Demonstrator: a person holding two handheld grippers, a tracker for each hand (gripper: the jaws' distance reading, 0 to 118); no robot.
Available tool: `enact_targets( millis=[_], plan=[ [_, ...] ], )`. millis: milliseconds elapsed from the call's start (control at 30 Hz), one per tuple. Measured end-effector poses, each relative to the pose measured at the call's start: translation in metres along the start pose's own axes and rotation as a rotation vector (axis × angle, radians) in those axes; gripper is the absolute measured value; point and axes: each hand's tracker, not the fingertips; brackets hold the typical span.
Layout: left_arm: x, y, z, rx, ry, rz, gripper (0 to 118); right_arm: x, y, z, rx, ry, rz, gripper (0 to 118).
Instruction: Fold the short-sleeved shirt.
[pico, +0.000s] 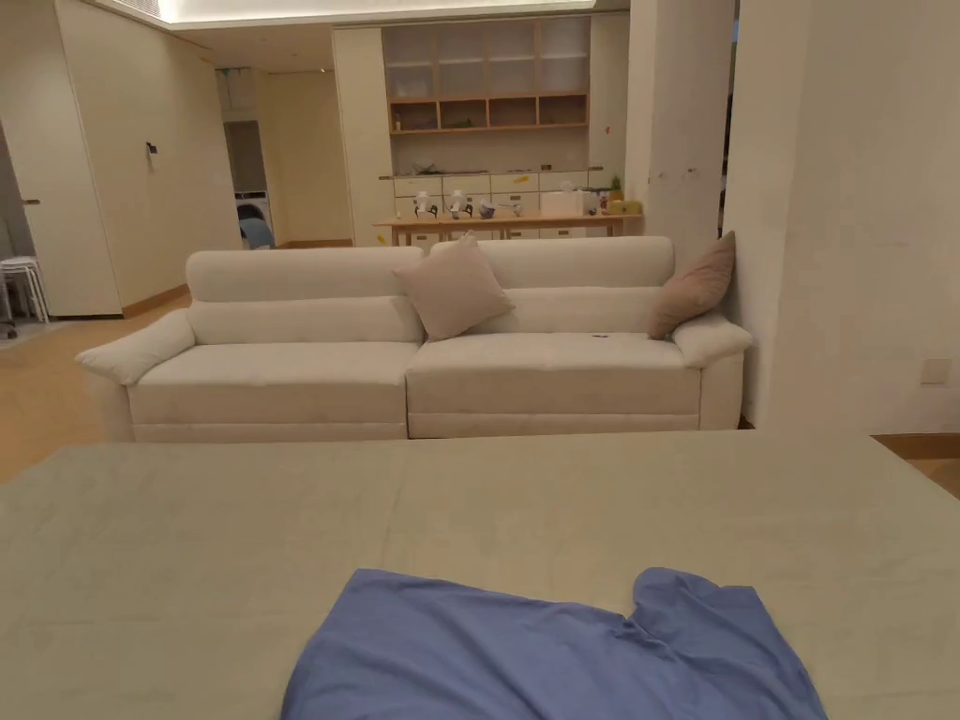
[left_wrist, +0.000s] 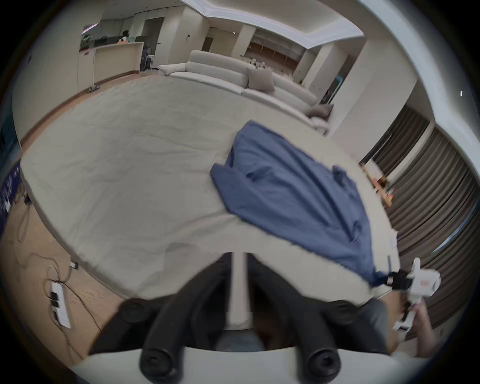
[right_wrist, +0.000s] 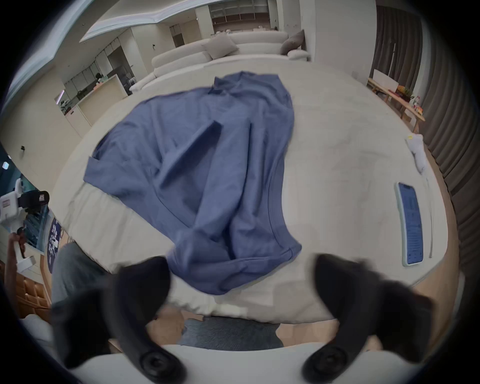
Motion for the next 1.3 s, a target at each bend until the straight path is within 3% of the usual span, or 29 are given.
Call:
enact_targets(
  millis=[33,67,167,233,300,333,367,400,433,467,500,667,733,833,900,933,967,1033,1133,1167,1233,1300],
  plan=[
    [0.002,0.000,0.008,0.030,-0.051,0.053,93,0.000,0.001,0.019,0.093,0.050,-0.011,116],
    [0.004,0.002,0.014,0.059,-0.080,0.092,115,-0.003,0.002,0.044,0.216,0.038,-0.016,116],
    [0.021,0.005,0.036,0.199,-0.146,0.161,117,-0.013,0.006,0.110,0.557,-0.016,0.013,116],
    [0.032,0.013,0.045,0.239,-0.176,0.154,117,-0.016,0.010,0.137,0.707,-0.007,-0.051,117],
    [0.045,0.020,0.052,0.232,-0.192,0.124,117,-0.016,0.015,0.155,0.764,0.068,-0.145,118],
    [0.050,0.021,0.054,0.224,-0.221,0.081,112,-0.016,0.019,0.159,0.772,0.101,-0.190,115],
    [0.056,0.016,0.056,0.297,-0.217,0.049,95,-0.018,0.023,0.160,0.784,0.119,-0.220,110],
    [0.062,0.016,0.057,0.321,-0.177,-0.001,57,-0.019,0.025,0.163,0.800,0.131,-0.226,96],
    [0.070,0.020,0.058,0.305,-0.123,-0.047,3,-0.021,0.026,0.164,0.801,0.119,-0.221,56],
    [0.073,0.022,0.054,0.297,-0.075,-0.082,0,-0.023,0.029,0.164,0.791,0.093,-0.216,23],
    [0.073,0.022,0.050,0.299,-0.086,-0.096,0,-0.029,0.033,0.162,0.776,0.047,-0.207,3],
    [0.061,0.066,0.008,0.273,-0.320,0.136,0,-0.033,0.038,0.149,0.761,0.040,-0.226,0],
    [0.064,0.107,-0.024,0.261,-0.316,0.125,0,-0.030,0.041,0.142,0.738,0.083,-0.242,0],
    [0.070,0.182,-0.100,0.149,-0.363,0.136,0,-0.027,0.050,0.126,0.708,0.061,-0.235,0],
    [0.074,0.233,-0.157,0.087,-0.300,0.099,0,-0.019,0.056,0.112,0.690,0.025,-0.230,0],
    [0.077,0.257,-0.187,0.051,-0.270,0.055,9,-0.016,0.062,0.105,0.663,0.023,-0.206,0],
    [0.069,0.285,-0.223,0.015,-0.242,0.024,41,-0.015,0.066,0.097,0.655,-0.010,-0.198,0],
    [0.074,0.316,-0.273,0.000,-0.132,0.039,118,-0.010,0.077,0.078,0.622,-0.035,-0.188,0],
    [0.061,0.344,-0.341,-0.014,-0.160,0.103,116,-0.001,0.087,0.048,0.570,-0.046,-0.229,0],
    [0.062,0.348,-0.360,-0.008,-0.079,0.113,116,0.004,0.089,0.036,0.547,-0.039,-0.267,0],
    [0.064,0.352,-0.392,-0.067,-0.033,0.034,116,0.011,0.092,0.017,0.518,-0.001,-0.288,0],
    [0.066,0.352,-0.424,-0.130,0.013,-0.037,116,0.014,0.094,0.000,0.490,-0.058,-0.275,0]
  ],
)
